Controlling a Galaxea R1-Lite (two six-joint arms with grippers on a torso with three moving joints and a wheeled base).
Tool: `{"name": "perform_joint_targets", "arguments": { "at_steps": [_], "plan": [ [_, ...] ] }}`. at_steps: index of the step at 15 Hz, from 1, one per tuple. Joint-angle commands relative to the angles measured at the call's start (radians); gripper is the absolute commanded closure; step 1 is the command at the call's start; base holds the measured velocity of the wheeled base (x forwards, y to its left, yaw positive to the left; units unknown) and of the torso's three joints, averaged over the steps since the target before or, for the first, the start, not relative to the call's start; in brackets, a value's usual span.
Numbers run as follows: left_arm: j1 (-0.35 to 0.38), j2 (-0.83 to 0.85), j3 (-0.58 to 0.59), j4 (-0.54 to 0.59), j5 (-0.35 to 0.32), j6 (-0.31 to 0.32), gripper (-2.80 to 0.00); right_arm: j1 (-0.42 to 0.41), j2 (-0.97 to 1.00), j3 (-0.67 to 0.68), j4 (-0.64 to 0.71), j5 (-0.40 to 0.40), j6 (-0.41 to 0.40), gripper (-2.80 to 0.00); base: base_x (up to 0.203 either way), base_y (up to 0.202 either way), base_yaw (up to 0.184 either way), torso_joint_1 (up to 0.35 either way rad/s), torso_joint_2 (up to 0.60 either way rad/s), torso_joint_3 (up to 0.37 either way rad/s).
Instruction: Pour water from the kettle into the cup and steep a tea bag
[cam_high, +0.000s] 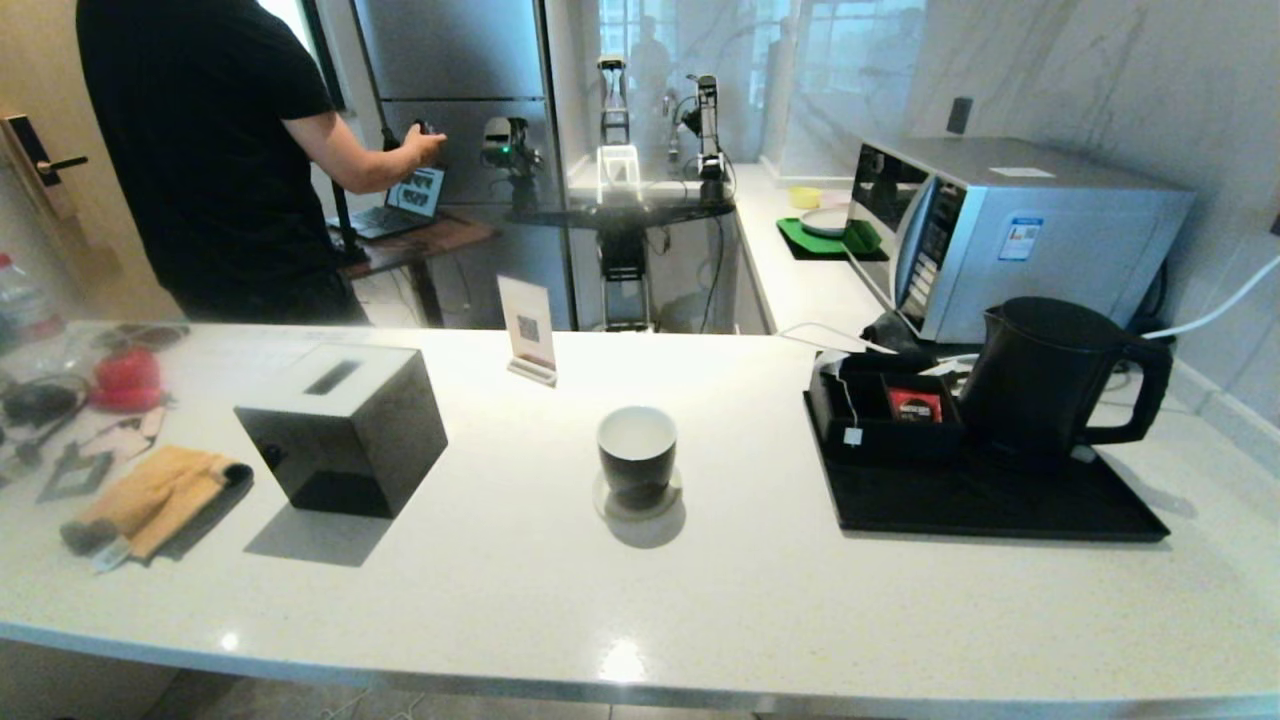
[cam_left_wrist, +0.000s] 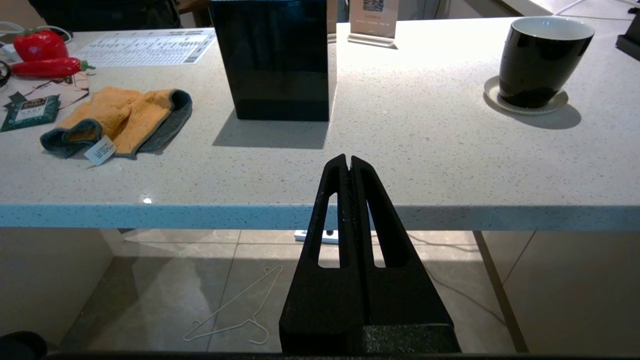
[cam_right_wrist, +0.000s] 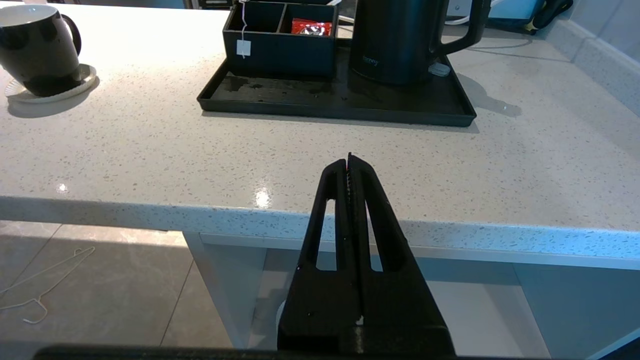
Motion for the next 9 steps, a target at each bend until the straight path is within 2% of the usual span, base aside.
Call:
{"name": "perform_joint_targets", "arguments": {
  "at_steps": [1,4,7,9],
  "plan": [
    [0.0,0.0,0.0,0.0,0.0,0.0,0.0,0.0,0.0,0.0,-0.002,-0.001,-0.001,0.0,0.0,0.0,0.0,0.0,0.0,0.0],
    [0.0,0.0,0.0,0.0,0.0,0.0,0.0,-0.001,0.025,0.0,-0.001,-0.001,-0.032,0.0,0.0,0.0,0.0,0.0,0.0,0.0],
    [0.0,0.0,0.0,0.0,0.0,0.0,0.0,-0.006,0.17,-0.032,-0.044,0.0,-0.028,0.0,0.0,0.0,0.0,0.0,0.0,0.0],
    [0.0,0.0,0.0,0.0,0.0,0.0,0.0,-0.039,0.297,-0.066,-0.104,0.001,-0.023,0.0,0.0,0.0,0.0,0.0,0.0,0.0]
  ]
}}
